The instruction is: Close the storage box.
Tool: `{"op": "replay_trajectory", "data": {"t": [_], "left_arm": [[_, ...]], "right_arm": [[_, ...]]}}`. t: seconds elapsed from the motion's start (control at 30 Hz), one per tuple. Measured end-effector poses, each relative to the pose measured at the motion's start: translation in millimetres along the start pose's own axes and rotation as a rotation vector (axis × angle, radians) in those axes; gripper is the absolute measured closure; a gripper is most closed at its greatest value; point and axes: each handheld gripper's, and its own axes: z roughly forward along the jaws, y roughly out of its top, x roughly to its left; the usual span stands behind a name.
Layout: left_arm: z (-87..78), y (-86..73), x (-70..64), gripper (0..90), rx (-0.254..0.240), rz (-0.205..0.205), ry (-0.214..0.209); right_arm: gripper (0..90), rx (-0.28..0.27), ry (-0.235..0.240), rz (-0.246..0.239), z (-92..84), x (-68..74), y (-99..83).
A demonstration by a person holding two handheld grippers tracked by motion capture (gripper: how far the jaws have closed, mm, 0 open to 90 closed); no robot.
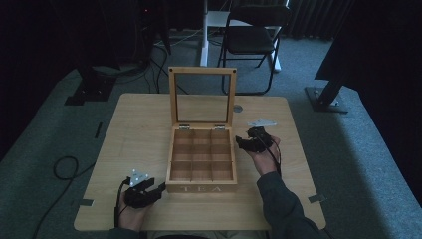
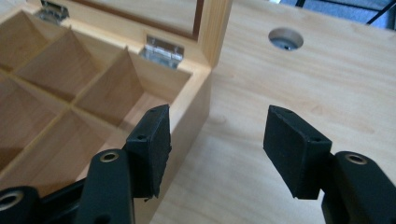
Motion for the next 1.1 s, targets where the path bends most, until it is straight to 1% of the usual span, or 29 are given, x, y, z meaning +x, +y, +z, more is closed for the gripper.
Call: {"op": "replay_trajectory", "data": {"t": [0.1,0.2,0.3,0.37,0.43,0.57,0.77,0.8,0.9,0.97,1.03,1.1], "left_arm": [[0.2,-0.1,0.0,47.6,0.000,-0.003,-0.001],[-0.1,0.0,0.1,47.6,0.001,0.000,-0.001],[-0.2,-0.1,0.1,47.4,0.000,-0.001,-0.001],[-0.3,0.0,0.1,47.4,-0.001,-0.002,-0.002],[-0.2,0.0,0.1,47.4,-0.002,-0.003,-0.002],[-0.1,-0.1,0.2,47.3,0.000,-0.003,-0.002],[-0.1,-0.1,0.5,47.3,-0.001,-0.005,-0.001],[-0.1,-0.1,0.6,47.3,-0.001,-0.006,0.000],[-0.3,-0.1,0.8,47.3,-0.003,-0.006,-0.001],[-0.6,-0.1,0.9,47.3,-0.004,-0.009,0.000],[-0.9,-0.2,1.4,47.2,-0.007,-0.011,0.002],[-1.0,-0.1,2.2,47.2,-0.008,-0.013,0.002]], "right_arm": [[42.1,-0.031,-0.002,0.000,-0.7,-0.8,8.1],[43.0,-0.049,-0.002,-0.001,0.1,-1.3,16.2],[44.0,-0.064,0.003,-0.005,0.5,-3.0,24.1],[43.9,-0.070,0.005,-0.004,0.4,-3.8,25.9],[43.9,-0.078,0.006,-0.008,1.1,-6.6,33.1],[43.6,-0.091,0.007,-0.022,4.1,-8.6,41.5],[44.7,-0.075,0.005,-0.028,17.2,-10.9,52.6],[44.9,-0.079,0.006,-0.027,19.4,-11.0,54.1],[44.7,-0.078,0.022,-0.015,26.3,-12.9,59.1],[45.0,-0.085,0.044,0.001,30.0,-14.7,62.9],[45.7,-0.104,0.045,-0.010,32.8,-15.1,66.3],[45.7,-0.096,0.041,-0.012,37.6,-16.2,70.0]]}}
